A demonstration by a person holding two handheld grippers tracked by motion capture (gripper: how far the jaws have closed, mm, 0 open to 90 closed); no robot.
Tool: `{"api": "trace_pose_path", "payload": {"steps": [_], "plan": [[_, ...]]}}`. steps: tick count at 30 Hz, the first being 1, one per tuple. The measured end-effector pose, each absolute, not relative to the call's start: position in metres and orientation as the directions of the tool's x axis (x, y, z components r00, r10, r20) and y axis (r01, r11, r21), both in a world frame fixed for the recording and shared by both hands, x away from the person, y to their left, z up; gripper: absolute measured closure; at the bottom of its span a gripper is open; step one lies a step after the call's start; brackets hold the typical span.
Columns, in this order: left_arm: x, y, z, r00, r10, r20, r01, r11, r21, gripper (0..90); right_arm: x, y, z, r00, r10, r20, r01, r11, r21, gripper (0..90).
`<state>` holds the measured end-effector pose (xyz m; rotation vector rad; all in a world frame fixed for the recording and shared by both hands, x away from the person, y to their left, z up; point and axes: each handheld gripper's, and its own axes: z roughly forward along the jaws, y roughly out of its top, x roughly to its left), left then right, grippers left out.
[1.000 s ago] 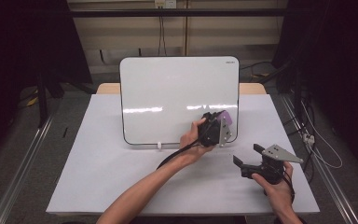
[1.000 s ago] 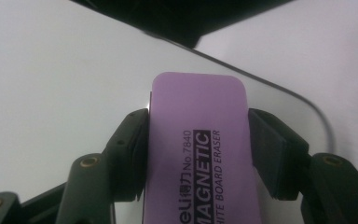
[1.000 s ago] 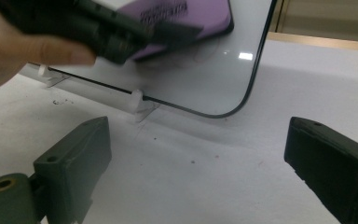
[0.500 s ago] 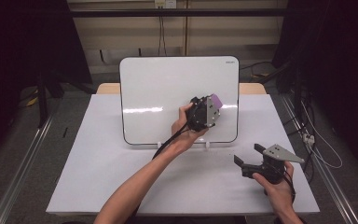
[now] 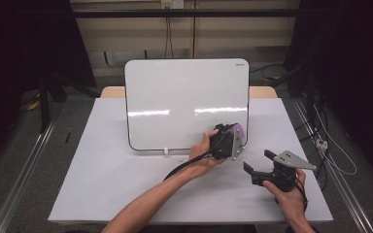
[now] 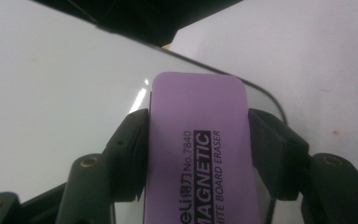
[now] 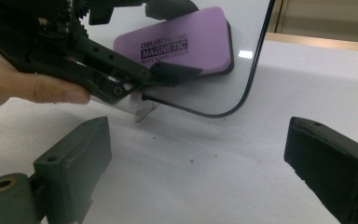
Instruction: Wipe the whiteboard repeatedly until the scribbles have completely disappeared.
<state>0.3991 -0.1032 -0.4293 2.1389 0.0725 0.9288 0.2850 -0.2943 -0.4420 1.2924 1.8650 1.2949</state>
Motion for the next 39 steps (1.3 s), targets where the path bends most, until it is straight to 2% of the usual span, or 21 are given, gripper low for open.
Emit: {"api": "trace_pose_path", "payload": {"steps": [6,9,15,19,29,39], "plan": [[0.419,-0.076,-0.409,0.719,0.479,0.504,-0.146,-0.605,0.783,41.1,0.286,-0.293,-0.442,-0.406,0.909,0.096,0.408,0.086,0.909,7.4],[0.428,-0.062,-0.401,0.723,0.547,0.423,-0.088,-0.534,0.841,41.1,0.287,-0.291,-0.442,-0.410,0.907,0.090,0.407,0.094,0.909,7.4],[0.431,-0.038,-0.376,0.734,0.621,0.275,-0.026,-0.378,0.925,41.1,0.287,-0.291,-0.442,-0.410,0.907,0.091,0.408,0.093,0.908,7.4],[0.432,-0.026,-0.369,0.764,0.631,0.130,0.047,-0.256,0.966,41.0,0.288,-0.289,-0.442,-0.413,0.906,0.092,0.408,0.094,0.908,7.4],[0.424,0.005,-0.367,0.799,0.598,-0.067,0.147,-0.086,0.985,41.0,0.291,-0.280,-0.442,-0.428,0.899,0.096,0.401,0.094,0.911,7.4],[0.405,0.032,-0.371,0.798,0.593,-0.111,0.152,-0.020,0.988,41.0,0.289,-0.258,-0.441,-0.464,0.879,0.109,0.365,0.077,0.928,7.0]]}}
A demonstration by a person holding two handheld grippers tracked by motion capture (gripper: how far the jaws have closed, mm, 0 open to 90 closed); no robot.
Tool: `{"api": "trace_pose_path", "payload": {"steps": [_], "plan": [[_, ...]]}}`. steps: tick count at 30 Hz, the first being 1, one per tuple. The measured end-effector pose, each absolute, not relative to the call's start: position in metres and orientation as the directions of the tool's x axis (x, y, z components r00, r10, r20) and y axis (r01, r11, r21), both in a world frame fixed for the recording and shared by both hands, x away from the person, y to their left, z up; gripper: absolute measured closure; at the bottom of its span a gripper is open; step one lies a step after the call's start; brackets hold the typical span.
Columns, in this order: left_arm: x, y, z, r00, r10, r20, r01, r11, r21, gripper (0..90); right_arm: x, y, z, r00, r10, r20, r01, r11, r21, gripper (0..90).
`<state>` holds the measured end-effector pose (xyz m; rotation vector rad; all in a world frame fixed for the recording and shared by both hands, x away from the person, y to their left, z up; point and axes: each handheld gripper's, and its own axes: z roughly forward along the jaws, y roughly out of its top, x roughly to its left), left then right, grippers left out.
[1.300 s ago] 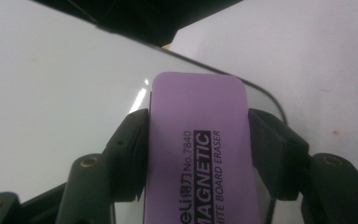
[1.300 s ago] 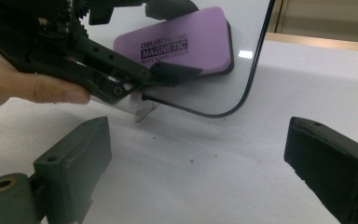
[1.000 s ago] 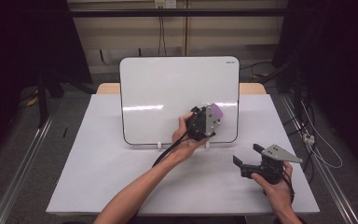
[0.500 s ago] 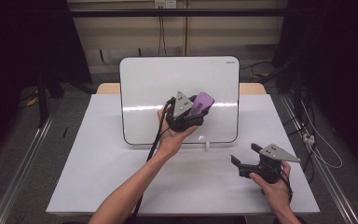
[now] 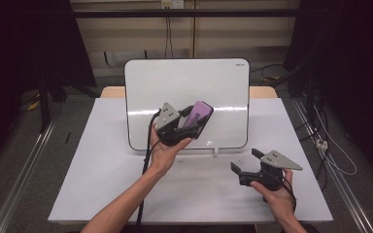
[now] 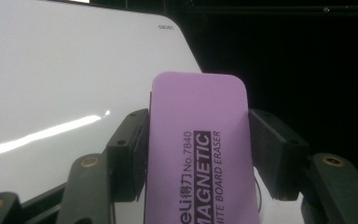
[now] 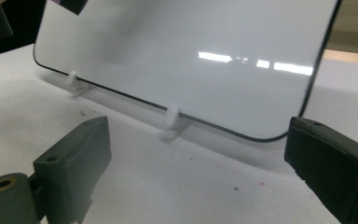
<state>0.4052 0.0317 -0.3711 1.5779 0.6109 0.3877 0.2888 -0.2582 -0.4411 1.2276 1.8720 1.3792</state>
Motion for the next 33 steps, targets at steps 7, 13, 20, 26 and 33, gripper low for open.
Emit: {"api": "trace_pose_path", "payload": {"steps": [7,13,20,26,33], "plan": [[0.396,0.048,-0.371,0.793,0.592,-0.142,0.159,0.023,0.987,41.0,0.290,-0.244,-0.440,-0.482,0.863,0.153,0.351,0.030,0.936,6.8],[0.388,0.059,-0.370,0.794,0.589,-0.152,0.161,0.038,0.986,41.0,0.293,-0.228,-0.439,-0.511,0.845,0.157,0.332,0.025,0.943,6.7],[0.382,0.068,-0.377,0.781,0.591,-0.203,0.193,0.080,0.978,41.0,0.300,-0.206,-0.432,-0.563,0.802,0.199,0.286,-0.036,0.958,3.6],[0.379,0.071,-0.380,0.774,0.601,-0.199,0.199,0.067,0.978,41.0,0.301,-0.184,-0.431,-0.605,0.770,0.203,0.249,-0.059,0.967,4.7],[0.377,0.074,-0.379,0.770,0.602,-0.211,0.201,0.084,0.976,41.0,0.311,-0.170,-0.427,-0.614,0.726,0.310,0.280,-0.167,0.945,13.9]]}}
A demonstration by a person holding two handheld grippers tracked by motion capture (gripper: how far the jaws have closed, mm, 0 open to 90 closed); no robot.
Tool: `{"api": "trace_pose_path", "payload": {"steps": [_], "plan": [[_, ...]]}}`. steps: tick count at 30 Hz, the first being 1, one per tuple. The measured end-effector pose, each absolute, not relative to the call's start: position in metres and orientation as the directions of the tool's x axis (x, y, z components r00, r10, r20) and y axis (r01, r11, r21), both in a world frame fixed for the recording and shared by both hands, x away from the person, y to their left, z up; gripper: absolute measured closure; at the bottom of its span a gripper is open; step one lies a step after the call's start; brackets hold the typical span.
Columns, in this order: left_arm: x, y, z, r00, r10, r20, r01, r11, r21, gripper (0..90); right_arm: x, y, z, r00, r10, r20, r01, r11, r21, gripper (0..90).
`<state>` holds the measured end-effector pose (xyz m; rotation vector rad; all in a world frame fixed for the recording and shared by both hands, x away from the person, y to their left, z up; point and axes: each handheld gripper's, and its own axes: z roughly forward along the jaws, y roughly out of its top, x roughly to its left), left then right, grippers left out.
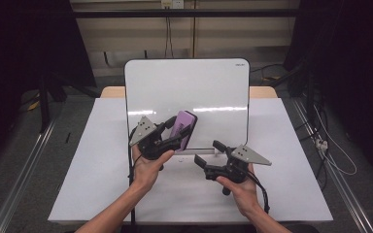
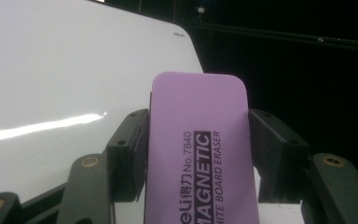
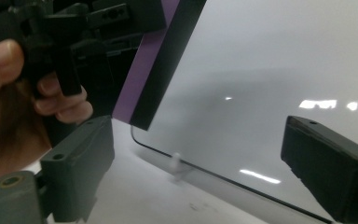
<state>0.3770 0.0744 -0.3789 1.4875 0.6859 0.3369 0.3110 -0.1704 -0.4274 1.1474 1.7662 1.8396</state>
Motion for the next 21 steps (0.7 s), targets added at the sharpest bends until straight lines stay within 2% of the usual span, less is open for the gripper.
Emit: {"api": "trace_pose_path", "payload": {"steps": [4,6,12,21], "plan": [[0.376,0.071,-0.380,0.775,0.596,-0.210,0.201,0.082,0.976,41.0,0.315,-0.161,-0.428,-0.630,0.706,0.324,0.267,-0.194,0.944,25.6],[0.376,0.069,-0.381,0.776,0.594,-0.210,0.201,0.082,0.976,41.0,0.316,-0.156,-0.429,-0.625,0.709,0.328,0.264,-0.204,0.943,27.2],[0.376,0.067,-0.383,0.780,0.590,-0.209,0.205,0.075,0.976,41.0,0.319,-0.148,-0.432,-0.629,0.678,0.381,0.288,-0.251,0.924,41.5],[0.376,0.061,-0.386,0.789,0.582,-0.196,0.204,0.053,0.978,41.0,0.321,-0.143,-0.434,-0.637,0.646,0.421,0.314,-0.281,0.907,50.8]]}}
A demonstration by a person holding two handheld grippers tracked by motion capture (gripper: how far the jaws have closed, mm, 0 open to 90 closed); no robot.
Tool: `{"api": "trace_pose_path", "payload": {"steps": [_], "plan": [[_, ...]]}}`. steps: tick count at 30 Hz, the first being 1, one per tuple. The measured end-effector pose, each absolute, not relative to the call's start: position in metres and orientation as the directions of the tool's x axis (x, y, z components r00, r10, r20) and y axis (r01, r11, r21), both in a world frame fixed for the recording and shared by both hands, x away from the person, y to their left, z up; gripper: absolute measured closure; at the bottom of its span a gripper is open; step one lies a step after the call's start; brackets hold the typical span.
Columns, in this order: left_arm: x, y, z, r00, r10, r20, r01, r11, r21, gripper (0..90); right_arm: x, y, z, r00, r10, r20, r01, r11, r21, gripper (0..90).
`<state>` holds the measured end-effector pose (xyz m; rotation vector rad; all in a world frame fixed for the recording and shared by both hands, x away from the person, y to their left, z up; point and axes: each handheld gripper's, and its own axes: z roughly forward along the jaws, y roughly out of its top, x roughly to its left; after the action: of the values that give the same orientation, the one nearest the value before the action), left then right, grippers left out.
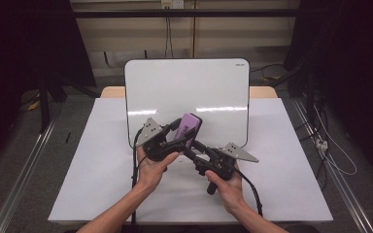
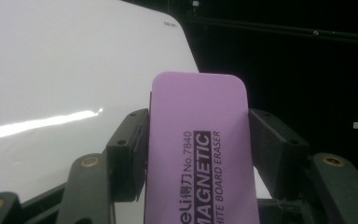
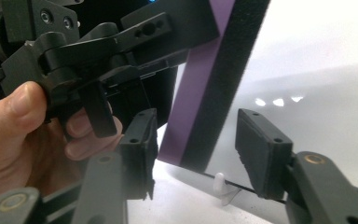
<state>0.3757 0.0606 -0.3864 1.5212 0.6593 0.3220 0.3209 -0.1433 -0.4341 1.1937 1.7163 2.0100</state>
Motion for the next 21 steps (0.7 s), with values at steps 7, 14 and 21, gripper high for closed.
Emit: {"api": "trace_pose_path", "payload": {"steps": [7,14,21], "plan": [[0.3763,0.0588,-0.3909,0.788,0.583,-0.199,0.205,0.057,0.977,41.0,0.3232,-0.1461,-0.4355,-0.615,0.655,0.438,0.328,-0.293,0.898,59.4],[0.3769,0.0598,-0.3924,0.787,0.576,-0.220,0.222,0.069,0.973,40.7,0.3227,-0.1483,-0.4352,-0.607,0.680,0.411,0.317,-0.268,0.910,63.5],[0.3773,0.0596,-0.3920,0.784,0.575,-0.233,0.243,0.061,0.968,23.1,0.3219,-0.1522,-0.4348,-0.611,0.702,0.367,0.310,-0.214,0.926,65.3]]}}
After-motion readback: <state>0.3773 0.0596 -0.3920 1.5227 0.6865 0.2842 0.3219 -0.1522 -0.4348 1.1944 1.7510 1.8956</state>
